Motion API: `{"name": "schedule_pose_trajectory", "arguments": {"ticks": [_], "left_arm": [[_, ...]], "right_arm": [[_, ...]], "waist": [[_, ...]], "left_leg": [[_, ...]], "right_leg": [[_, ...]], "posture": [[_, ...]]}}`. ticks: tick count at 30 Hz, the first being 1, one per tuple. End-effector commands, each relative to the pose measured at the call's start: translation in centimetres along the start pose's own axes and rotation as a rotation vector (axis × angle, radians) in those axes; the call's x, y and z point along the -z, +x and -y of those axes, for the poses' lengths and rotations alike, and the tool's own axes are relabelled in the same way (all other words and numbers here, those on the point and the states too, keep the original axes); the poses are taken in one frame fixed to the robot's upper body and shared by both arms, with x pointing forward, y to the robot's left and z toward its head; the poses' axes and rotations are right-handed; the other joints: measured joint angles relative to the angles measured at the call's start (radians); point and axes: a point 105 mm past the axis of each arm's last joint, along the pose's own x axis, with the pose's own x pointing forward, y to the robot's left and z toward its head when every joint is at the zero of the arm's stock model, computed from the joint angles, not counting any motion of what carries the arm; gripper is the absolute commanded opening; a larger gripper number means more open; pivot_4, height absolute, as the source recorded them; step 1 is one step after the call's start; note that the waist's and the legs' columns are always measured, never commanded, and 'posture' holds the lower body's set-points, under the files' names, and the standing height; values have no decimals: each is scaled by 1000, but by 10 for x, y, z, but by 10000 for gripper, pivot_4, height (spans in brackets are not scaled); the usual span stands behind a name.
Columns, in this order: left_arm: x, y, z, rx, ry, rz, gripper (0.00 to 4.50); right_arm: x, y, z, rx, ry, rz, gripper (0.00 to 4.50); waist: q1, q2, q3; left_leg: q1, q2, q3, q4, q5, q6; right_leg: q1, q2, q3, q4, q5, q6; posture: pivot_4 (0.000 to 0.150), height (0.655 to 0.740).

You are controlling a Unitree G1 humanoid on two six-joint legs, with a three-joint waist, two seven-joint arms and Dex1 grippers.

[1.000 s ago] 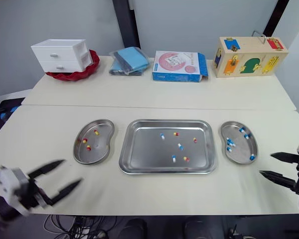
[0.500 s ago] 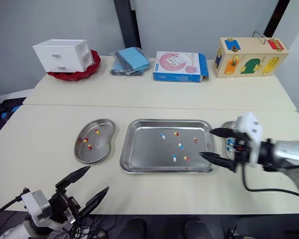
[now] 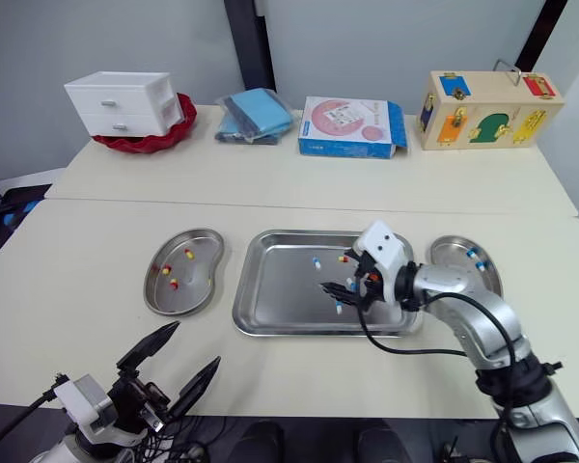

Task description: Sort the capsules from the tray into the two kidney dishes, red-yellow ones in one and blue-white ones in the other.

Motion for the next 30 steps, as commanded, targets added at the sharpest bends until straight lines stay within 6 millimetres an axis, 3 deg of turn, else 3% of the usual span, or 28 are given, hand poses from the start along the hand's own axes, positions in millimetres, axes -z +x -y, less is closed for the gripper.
{"name": "schedule_pose_trajectory", "arguments": {"ticks": [1, 11, 23, 30], "left_arm": [[-4, -2, 5, 5, 13, 20, 44448], [-7, 3, 9, 9, 5, 39, 44448], [-9, 3, 6, -5, 16, 36, 44448], [-9, 2, 6, 7, 26, 36, 45000]], "right_arm": [[-10, 12, 0, 29, -36, -14, 45000], [-6, 55, 15, 111, 15, -169, 45000], [11, 71, 13, 121, -40, -223, 45000], [17, 76, 12, 126, -48, -235, 21973]], "waist": [[-1, 0, 0], [-9, 0, 0], [-18, 1, 0], [-19, 1, 0]], "left_leg": [[0, 0, 0, 0, 0, 0], [-3, 0, 0, 0, 0, 0], [-4, 0, 0, 0, 0, 0], [-4, 0, 0, 0, 0, 0]], "right_leg": [[0, 0, 0, 0, 0, 0], [-5, 0, 0, 2, 0, 0], [-8, 0, 0, 6, -1, -1], [-9, 0, 0, 6, -1, -1]], "posture": [[1500, 7400], [1500, 7400], [1500, 7400], [1500, 7400]]}}
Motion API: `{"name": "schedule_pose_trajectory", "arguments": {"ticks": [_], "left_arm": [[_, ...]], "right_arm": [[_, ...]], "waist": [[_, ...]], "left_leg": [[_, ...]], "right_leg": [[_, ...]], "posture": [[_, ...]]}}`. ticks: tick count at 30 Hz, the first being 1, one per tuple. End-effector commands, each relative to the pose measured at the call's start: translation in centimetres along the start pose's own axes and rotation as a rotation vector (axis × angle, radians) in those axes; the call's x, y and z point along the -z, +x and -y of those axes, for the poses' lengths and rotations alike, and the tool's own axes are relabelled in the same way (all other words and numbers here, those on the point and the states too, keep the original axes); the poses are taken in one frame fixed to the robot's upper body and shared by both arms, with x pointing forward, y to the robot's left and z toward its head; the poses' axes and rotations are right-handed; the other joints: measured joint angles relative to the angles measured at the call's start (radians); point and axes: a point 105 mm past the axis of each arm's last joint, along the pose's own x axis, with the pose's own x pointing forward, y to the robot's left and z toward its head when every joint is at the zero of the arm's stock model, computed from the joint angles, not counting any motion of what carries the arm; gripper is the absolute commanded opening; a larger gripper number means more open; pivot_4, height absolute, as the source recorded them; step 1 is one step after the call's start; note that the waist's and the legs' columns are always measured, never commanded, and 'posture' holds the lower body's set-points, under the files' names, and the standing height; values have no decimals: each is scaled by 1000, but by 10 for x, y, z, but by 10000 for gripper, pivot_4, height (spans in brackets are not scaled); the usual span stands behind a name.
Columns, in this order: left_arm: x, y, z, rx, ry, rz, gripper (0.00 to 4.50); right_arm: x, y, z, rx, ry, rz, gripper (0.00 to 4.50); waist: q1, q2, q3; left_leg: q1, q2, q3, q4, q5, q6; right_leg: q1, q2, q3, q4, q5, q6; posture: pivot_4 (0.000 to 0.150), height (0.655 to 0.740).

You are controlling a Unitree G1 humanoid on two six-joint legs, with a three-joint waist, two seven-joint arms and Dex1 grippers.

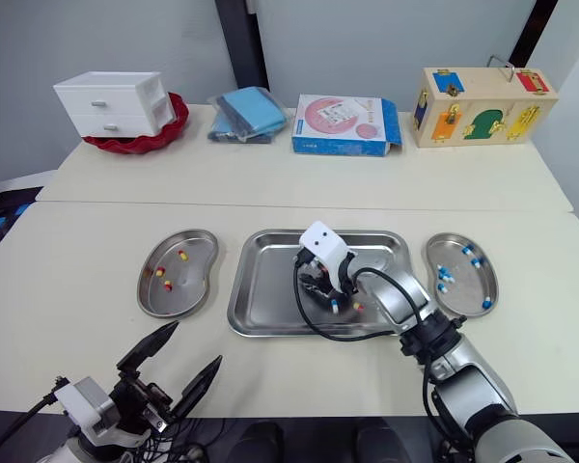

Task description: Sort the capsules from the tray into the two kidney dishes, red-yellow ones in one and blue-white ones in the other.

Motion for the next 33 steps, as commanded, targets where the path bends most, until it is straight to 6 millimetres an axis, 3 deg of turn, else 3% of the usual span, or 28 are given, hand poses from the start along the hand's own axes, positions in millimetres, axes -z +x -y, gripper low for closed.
{"name": "schedule_pose_trajectory", "arguments": {"ticks": [1, 8, 14, 19, 24, 27, 32, 33], "left_arm": [[-7, 0, 3, 23, 23, 24, 45000], [-7, 0, 4, 37, 20, 27, 45000], [-4, 0, 3, 52, 21, 31, 45000], [-3, 1, 10, 167, 25, 35, 45000], [-1, 5, 24, 322, 20, 63, 45000], [1, 9, 25, 371, 16, 79, 45000], [1, 15, 28, 429, 3, 102, 45000], [1, 15, 29, 434, 1, 104, 45000]], "right_arm": [[-2, -1, 1, 4, -11, 18, 19284], [-5, -3, 6, 22, -32, 57, 1158], [-19, -15, 8, -6, -54, 153, 134], [-32, -72, 16, -65, -53, 329, 134], [13, -149, 41, -40, -80, 299, 134], [47, -180, 64, 52, -28, 194, 134], [84, -218, 95, 207, 74, 83, 134], [90, -223, 99, 226, 95, 62, 7093]], "waist": [[0, 0, 0], [0, 0, 0], [0, 0, 0], [9, 1, 1], [29, 2, 1], [24, 2, 1], [7, 3, 0], [8, 3, 0]], "left_leg": [[0, 0, 0, 0, 0, 0], [0, 0, 0, 0, 0, 0], [0, 0, 0, 0, 0, 0], [-1, 0, 0, 0, 0, 0], [-1, -1, -1, -1, 0, 0], [0, -1, 0, -1, 0, 0], [2, 0, 1, -1, 0, 0], [2, 0, 2, -1, 0, 0]], "right_leg": [[0, 0, 0, 0, 0, 0], [0, 0, 0, 0, 0, 0], [0, 0, 0, 0, 0, 0], [0, 0, 0, -1, 0, 0], [3, -1, -2, -6, 0, 0], [4, -1, -1, -7, 0, 0], [5, 0, 1, -6, 0, 0], [5, 0, 1, -6, 0, 0]], "posture": [[1500, 7400], [1500, 7400], [1500, 7400], [1500, 7400], [1500, 7400], [1500, 7400], [1500, 7400], [1500, 7400]]}}
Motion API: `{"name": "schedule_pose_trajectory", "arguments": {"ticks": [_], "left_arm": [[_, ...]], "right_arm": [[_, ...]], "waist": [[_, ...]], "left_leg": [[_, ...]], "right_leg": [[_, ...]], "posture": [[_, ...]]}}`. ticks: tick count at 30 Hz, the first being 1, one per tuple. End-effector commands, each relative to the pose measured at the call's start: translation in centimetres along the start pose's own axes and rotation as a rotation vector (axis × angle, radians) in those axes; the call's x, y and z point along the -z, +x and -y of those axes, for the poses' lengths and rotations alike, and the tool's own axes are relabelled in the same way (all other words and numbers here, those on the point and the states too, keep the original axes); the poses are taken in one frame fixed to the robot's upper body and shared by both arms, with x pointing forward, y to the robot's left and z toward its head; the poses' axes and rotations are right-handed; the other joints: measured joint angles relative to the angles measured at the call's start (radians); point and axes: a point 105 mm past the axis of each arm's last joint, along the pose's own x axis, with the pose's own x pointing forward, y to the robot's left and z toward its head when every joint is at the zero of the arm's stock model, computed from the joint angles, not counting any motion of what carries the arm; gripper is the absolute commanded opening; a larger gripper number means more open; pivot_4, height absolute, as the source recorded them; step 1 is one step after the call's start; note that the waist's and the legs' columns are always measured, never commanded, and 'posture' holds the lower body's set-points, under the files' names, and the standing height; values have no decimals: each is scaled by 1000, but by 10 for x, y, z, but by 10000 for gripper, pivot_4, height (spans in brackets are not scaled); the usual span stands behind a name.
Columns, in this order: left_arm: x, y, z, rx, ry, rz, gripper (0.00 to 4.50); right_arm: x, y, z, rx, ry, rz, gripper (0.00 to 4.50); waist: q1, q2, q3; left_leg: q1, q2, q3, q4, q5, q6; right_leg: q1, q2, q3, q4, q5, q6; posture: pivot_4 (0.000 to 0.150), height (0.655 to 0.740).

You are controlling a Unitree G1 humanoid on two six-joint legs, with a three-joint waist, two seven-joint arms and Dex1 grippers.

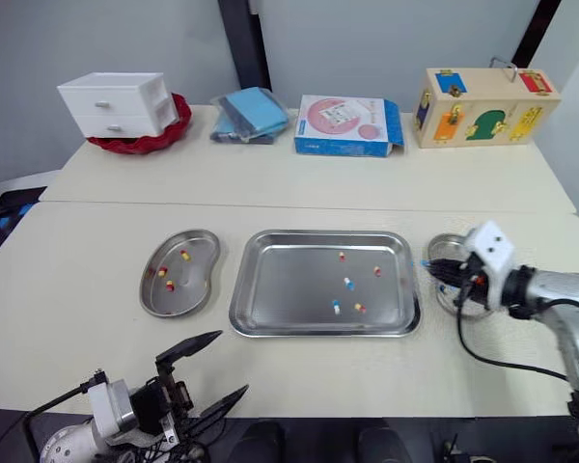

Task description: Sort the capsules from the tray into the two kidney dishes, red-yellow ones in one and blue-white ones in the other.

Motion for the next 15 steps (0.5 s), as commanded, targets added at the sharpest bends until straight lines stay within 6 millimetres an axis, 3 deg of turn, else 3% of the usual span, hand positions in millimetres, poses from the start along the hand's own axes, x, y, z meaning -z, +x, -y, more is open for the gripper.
{"name": "schedule_pose_trajectory", "arguments": {"ticks": [1, 6, 13, 15], "left_arm": [[-3, 1, 1, 20, 0, 24, 45000], [-2, 1, 3, 24, -5, 26, 45000], [-3, 1, 0, 3, 1, 24, 45000], [-2, 0, 1, 0, -3, 22, 45000]], "right_arm": [[8, -20, 18, 81, 18, -32, 8932], [20, -20, 25, 136, 38, -66, 21417], [18, -17, 26, 138, 33, -60, 43821], [16, -19, 26, 135, 27, -55, 44754]], "waist": [[1, 0, 0], [-1, 0, 0], [0, 0, 0], [0, 0, 0]], "left_leg": [[0, 0, 0, 0, 0, 0], [0, 0, 0, 0, 0, 0], [0, 0, 0, 0, 0, 0], [0, 0, 0, 0, 0, 0]], "right_leg": [[0, 0, 0, 0, 0, 0], [0, 0, 0, 0, 0, 0], [0, 0, 0, 0, 0, 0], [0, 0, 0, 0, 0, 0]], "posture": [[1500, 7400], [1500, 7400], [1500, 7400], [1500, 7400]]}}
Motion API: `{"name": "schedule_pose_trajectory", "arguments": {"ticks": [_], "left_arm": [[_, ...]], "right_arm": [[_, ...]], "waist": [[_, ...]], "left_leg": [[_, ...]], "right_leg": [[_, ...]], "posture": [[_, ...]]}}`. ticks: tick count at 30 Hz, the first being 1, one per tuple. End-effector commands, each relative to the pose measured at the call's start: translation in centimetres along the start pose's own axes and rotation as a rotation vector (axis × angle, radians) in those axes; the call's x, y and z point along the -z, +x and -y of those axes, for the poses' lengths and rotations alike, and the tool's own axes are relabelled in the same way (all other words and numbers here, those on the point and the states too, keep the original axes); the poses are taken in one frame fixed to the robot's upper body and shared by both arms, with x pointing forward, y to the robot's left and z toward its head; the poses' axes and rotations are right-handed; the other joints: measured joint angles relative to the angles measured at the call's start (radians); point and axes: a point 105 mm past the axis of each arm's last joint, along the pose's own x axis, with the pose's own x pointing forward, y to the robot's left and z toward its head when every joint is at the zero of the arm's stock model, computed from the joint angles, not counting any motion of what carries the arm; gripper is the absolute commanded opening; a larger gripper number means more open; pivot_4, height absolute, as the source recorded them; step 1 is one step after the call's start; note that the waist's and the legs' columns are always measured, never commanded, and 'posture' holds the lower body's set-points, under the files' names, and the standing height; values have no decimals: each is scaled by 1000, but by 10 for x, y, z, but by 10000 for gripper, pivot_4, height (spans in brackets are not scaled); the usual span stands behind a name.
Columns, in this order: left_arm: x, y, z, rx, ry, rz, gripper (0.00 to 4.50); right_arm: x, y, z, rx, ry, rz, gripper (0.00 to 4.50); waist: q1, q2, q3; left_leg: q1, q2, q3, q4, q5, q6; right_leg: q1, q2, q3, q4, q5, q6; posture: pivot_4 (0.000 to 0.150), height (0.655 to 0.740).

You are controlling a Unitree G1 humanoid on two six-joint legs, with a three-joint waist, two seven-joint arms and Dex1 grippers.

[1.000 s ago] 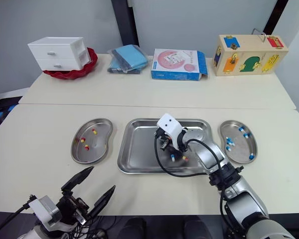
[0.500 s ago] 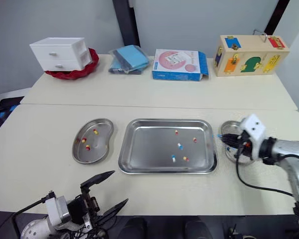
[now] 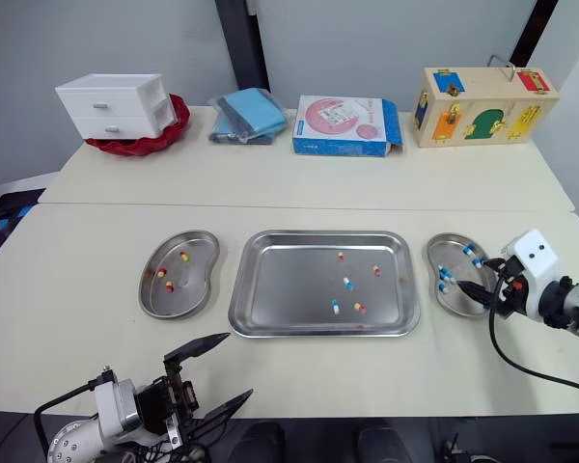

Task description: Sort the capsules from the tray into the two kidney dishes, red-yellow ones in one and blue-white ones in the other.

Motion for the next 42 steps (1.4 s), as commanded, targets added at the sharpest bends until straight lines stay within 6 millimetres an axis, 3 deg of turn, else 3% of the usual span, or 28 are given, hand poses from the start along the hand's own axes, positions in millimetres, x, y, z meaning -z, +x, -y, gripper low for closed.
{"name": "schedule_pose_trajectory", "arguments": {"ticks": [1, 10, 16, 19, 22, 27, 31, 36, 42], "left_arm": [[-5, -1, 0, -13, 16, 12, 45000], [-2, -4, -2, -44, 21, -5, 45000], [1, -14, -44, -232, -45, -173, 45000], [1, -27, -58, -262, -85, -312, 45000], [-2, -55, -84, -314, -99, -501, 45000], [-24, -107, -132, -435, -98, -721, 45000], [-40, -137, -153, -483, -110, -842, 45000], [-54, -153, -181, -540, -38, -886, 45000], [-51, -147, -188, -514, -30, -885, 45000]], "right_arm": [[-15, -7, 4, 9, -41, 46, 44754], [-13, -14, 5, -31, -51, 46, 44754], [-8, -32, 1, -118, -94, 72, 44754], [1, -46, 0, -166, -136, 61, 44754], [16, -60, 4, -190, -160, 25, 44754], [35, -73, 10, -206, -142, -28, 44754], [46, -78, 17, -186, -127, -47, 44754], [54, -78, 20, -172, -122, -60, 44754], [54, -76, 13, -200, -130, -56, 44754]], "waist": [[0, 0, 0], [2, 0, 0], [8, 0, 0], [17, 0, 0], [16, 0, 0], [14, 0, 1], [8, 1, 1], [2, 2, 2], [-2, 3, 3]], "left_leg": [[0, 0, 0, 0, 0, 0], [0, 0, 0, 0, 0, 0], [1, 0, -2, 0, 0, 0], [1, 0, -3, 0, 0, 0], [4, 0, -3, 0, 0, 0], [6, 0, -2, 0, 0, 0], [6, 0, 0, -1, 0, 0], [6, 0, 0, -1, 0, 0], [6, 0, 1, -2, 0, 0]], "right_leg": [[0, 0, 0, 0, 0, 0], [1, 0, 0, 0, 0, 0], [2, 0, -1, 0, 0, 0], [4, 0, -3, -1, 0, 0], [6, 0, -3, -1, 0, 0], [7, 0, -3, 0, 0, 0], [7, 0, -1, -1, 0, 0], [6, 0, -1, -1, 0, 0], [5, 0, -1, -1, 0, 0]], "posture": [[1500, 7400], [1500, 7400], [1500, 7400], [1500, 7400], [1500, 7400], [1500, 7400], [1500, 7400], [1500, 7400], [1500, 7400]]}}
